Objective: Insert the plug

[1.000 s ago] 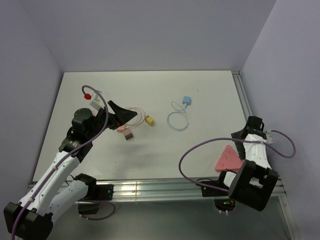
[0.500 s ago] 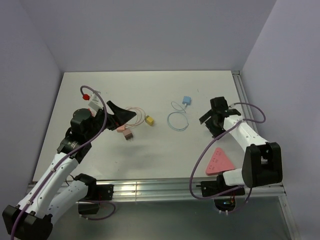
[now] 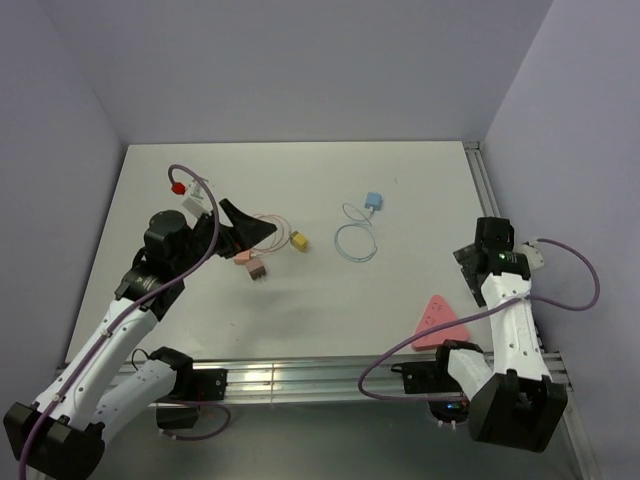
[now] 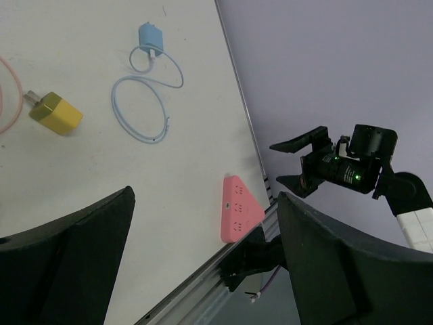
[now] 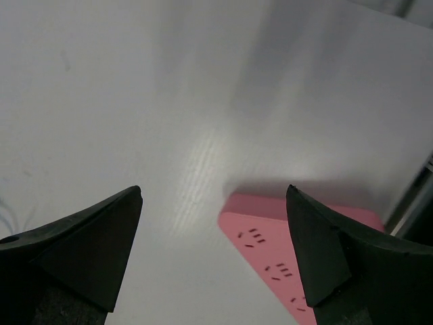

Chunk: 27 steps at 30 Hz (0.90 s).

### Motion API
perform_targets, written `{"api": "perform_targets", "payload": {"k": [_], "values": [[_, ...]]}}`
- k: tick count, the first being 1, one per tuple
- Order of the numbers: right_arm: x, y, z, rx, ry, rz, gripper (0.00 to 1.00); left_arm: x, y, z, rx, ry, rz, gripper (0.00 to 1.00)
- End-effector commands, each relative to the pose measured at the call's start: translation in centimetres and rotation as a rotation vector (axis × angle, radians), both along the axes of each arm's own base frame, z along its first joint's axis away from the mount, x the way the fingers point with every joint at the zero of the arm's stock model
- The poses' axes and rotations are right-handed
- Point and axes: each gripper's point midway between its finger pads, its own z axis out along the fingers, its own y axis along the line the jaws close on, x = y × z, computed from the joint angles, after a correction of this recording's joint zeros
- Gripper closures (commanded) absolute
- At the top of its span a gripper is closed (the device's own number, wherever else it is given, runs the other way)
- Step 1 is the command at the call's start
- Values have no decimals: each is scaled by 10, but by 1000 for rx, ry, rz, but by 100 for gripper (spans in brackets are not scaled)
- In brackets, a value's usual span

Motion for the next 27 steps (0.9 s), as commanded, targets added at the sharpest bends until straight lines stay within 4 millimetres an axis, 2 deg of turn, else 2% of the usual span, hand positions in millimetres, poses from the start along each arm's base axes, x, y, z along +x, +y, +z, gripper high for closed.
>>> {"api": "perform_targets", "payload": {"k": [1, 2, 3, 6, 9, 11, 14, 16, 19, 22, 25, 27], "values": [[-51, -20, -2, -52, 169, -178, 6, 0, -7, 21, -15, -62, -31, 9], [-70, -25, -6, -76, 273, -210, 6, 0, -9, 20, -8, -53, -36, 9], [-75, -26, -8, -77, 307, -226, 5, 1, -9, 19, 1, -43, -31, 9], [-93, -15, -31, 1, 412, -235, 5, 8, -12, 18, 22, -2, -24, 10], [-95, 1, -43, 89, 388, -234, 11, 8, -15, 15, 19, 18, -34, 11], [-99, 5, -40, 106, 380, -237, 12, 8, -15, 15, 17, 24, -33, 11], [-104, 1, -34, 76, 401, -252, 10, 14, -11, 15, 23, 36, 6, 11], [-106, 4, -39, 88, 450, -230, 11, 16, -9, 18, 29, 46, 24, 10], [-104, 15, -42, 130, 490, -234, 10, 22, -5, 16, 45, 77, 68, 9], [-91, 40, -52, 183, 488, -160, 11, 24, -4, 17, 54, 96, 78, 9], [-74, 68, -63, 256, 500, -114, 12, 25, -4, 16, 57, 110, 84, 9], [-52, 88, -61, 265, 471, -53, 12, 25, -3, 14, 56, 115, 93, 9]]}}
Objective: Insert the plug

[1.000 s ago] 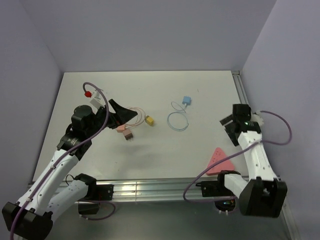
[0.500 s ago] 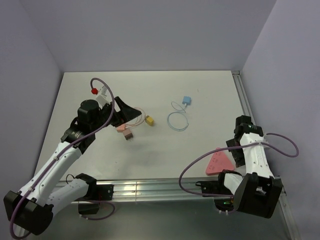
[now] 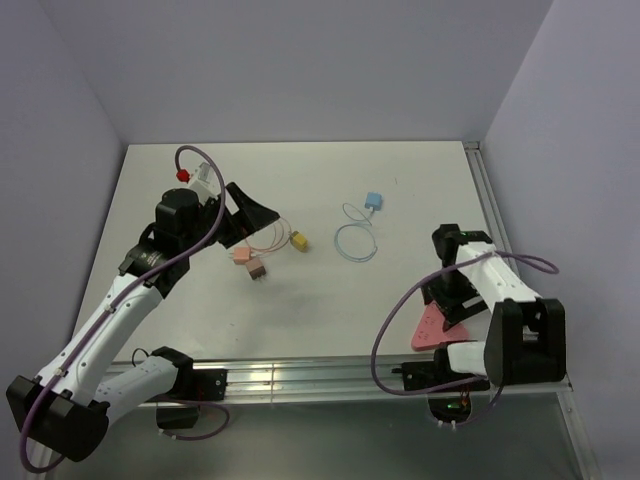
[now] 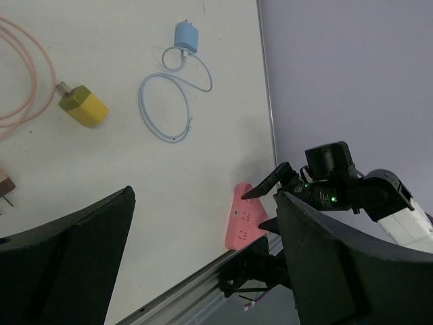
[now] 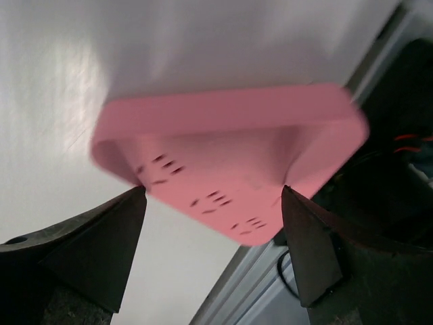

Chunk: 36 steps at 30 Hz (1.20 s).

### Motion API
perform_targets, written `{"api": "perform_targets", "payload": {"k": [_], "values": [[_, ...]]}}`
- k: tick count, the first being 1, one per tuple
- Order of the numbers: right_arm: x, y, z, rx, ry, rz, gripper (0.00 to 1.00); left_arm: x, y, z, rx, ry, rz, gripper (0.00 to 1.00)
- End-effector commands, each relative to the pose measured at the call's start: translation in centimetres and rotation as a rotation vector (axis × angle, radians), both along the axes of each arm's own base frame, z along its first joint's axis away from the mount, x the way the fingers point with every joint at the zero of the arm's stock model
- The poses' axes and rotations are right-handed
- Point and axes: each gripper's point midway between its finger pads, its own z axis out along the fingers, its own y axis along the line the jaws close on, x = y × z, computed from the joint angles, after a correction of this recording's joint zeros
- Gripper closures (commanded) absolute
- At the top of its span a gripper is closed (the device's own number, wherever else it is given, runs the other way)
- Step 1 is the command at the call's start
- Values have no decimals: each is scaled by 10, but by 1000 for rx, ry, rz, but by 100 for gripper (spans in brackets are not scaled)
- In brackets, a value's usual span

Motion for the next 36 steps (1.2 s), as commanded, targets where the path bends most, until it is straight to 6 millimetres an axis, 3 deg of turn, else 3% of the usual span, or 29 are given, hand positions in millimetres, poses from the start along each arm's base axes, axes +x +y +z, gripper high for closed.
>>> {"api": "perform_targets", "payload": {"k": [1, 4, 5, 10, 13, 18, 20, 24, 29, 32, 34, 35, 36], "values": [[40, 36, -2, 68, -52, -1, 12, 2, 3, 10, -6, -7, 30, 8], [72, 74, 2, 115, -83, 83, 12, 1, 3, 4, 5, 13, 30, 9], [90, 90, 13, 114, -129, 150, 13, 1, 3, 3, 13, 17, 26, 9], [110, 99, 17, 48, -122, 289, 10, -1, 2, 7, 12, 12, 16, 9], [113, 82, 30, -34, -152, 360, 9, -6, -5, 15, -15, -35, -46, 9], [92, 49, 34, -24, -226, 431, 8, -17, -19, 14, -52, -72, -162, 12], [87, 26, 30, -16, -235, 481, 8, -17, -22, 10, -46, -63, -182, 12], [88, -9, 46, -110, -274, 593, 9, -19, -27, 9, -63, -72, -215, 13], [59, -25, 48, -145, -277, 422, 8, -24, -35, 14, -89, -117, -278, 18], [60, -40, 54, -127, -336, 337, 9, -27, -56, 6, -79, -123, -356, 30], [66, -48, 70, -136, -358, 324, 9, -41, -82, -6, -62, -96, -443, 40], [68, -50, 77, -132, -367, 315, 9, -38, -96, -19, -39, -61, -466, 42], [70, -57, 85, -138, -380, 284, 9, -53, -115, -25, -32, -53, -527, 43]]}}
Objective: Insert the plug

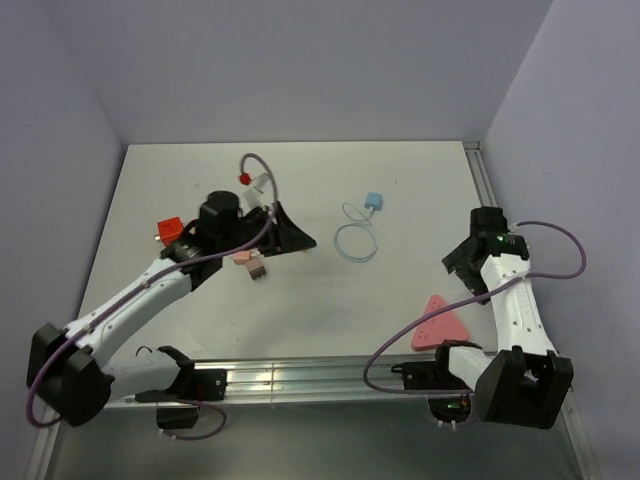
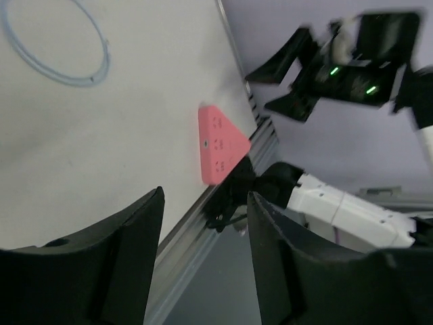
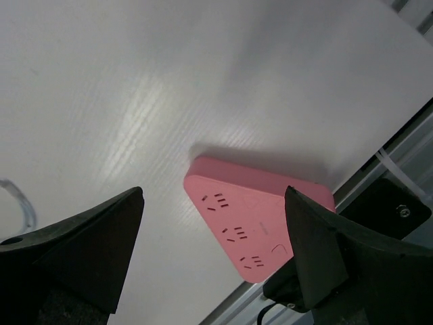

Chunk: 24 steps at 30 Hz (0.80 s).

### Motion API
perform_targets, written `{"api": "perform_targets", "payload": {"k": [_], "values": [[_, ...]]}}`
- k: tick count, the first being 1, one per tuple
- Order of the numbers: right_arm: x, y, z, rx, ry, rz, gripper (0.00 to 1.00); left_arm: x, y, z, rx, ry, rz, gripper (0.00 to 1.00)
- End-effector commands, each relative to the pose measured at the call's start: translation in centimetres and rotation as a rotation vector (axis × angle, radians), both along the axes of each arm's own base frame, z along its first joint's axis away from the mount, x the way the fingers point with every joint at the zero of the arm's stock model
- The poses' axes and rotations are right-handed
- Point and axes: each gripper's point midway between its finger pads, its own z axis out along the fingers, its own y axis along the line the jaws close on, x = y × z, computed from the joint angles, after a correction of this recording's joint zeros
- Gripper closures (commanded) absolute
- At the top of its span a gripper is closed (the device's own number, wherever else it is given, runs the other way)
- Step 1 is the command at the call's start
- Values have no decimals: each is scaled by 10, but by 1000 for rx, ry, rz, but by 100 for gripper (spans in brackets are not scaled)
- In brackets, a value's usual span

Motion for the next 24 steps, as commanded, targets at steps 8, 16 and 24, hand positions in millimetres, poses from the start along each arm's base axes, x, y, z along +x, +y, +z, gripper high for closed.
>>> {"api": "perform_targets", "payload": {"k": [8, 16, 24], "values": [[60, -27, 128, 7, -371, -17, 9, -82, -154, -44, -49, 3, -508, 70], [73, -2, 141, 124, -490, 46, 9, -141, -246, -95, -36, -7, -725, 100], [76, 10, 144, 174, -538, 87, 9, -153, -293, -138, 86, -21, -723, 100]]}}
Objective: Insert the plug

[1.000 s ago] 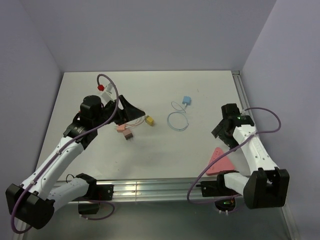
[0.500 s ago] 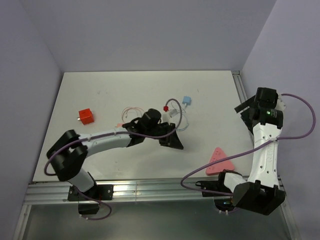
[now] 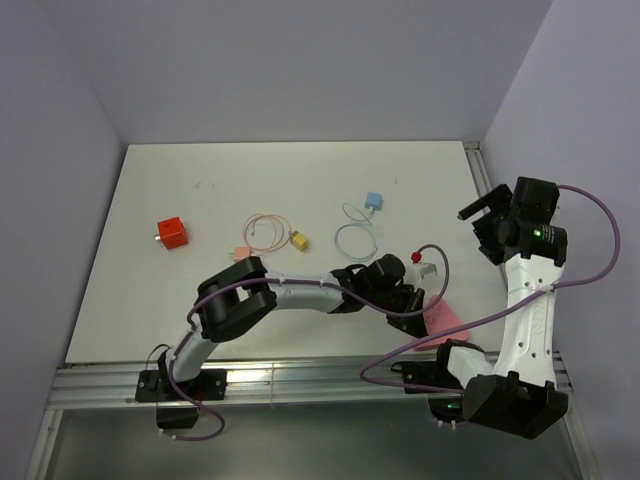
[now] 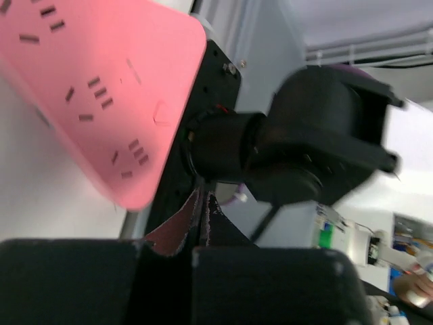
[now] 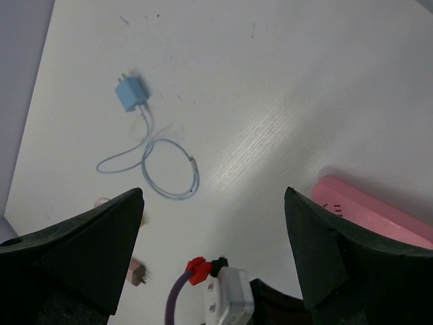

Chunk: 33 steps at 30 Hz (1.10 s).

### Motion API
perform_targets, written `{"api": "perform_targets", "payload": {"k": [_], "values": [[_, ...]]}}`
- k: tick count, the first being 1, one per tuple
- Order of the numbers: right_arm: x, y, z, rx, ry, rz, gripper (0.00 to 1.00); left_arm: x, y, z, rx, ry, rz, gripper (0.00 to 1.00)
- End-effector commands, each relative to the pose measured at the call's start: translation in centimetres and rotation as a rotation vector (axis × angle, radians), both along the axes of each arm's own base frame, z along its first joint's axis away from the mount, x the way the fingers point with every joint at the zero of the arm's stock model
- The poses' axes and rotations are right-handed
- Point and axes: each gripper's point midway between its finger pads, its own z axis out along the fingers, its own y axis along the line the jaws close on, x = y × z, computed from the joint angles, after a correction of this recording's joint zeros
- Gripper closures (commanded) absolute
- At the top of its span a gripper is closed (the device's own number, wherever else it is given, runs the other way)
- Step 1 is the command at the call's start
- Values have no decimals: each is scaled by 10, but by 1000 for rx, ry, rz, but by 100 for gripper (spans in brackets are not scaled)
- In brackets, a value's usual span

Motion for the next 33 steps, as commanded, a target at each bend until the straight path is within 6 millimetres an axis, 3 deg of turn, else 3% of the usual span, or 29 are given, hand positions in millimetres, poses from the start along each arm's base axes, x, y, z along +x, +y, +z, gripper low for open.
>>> {"api": "perform_targets", "payload": {"k": [1, 10, 17, 23, 28, 33], "values": [[7, 9, 12, 27, -80, 39, 9, 5, -28, 16, -48, -95, 6, 100], [3, 15, 19, 37, -123, 49, 9, 2, -52, -24, 23, -71, 30, 100], [3, 17, 12, 49, -125, 57, 9, -2, -56, -46, 67, -72, 37, 99], [4, 17, 13, 46, -130, 58, 9, 27, -51, -68, 192, -183, 177, 100], [4, 19, 10, 59, -124, 60, 9, 62, -35, -103, 373, -290, 300, 100], [4, 18, 12, 54, -131, 58, 9, 80, -21, -122, 406, -262, 330, 100]]}}
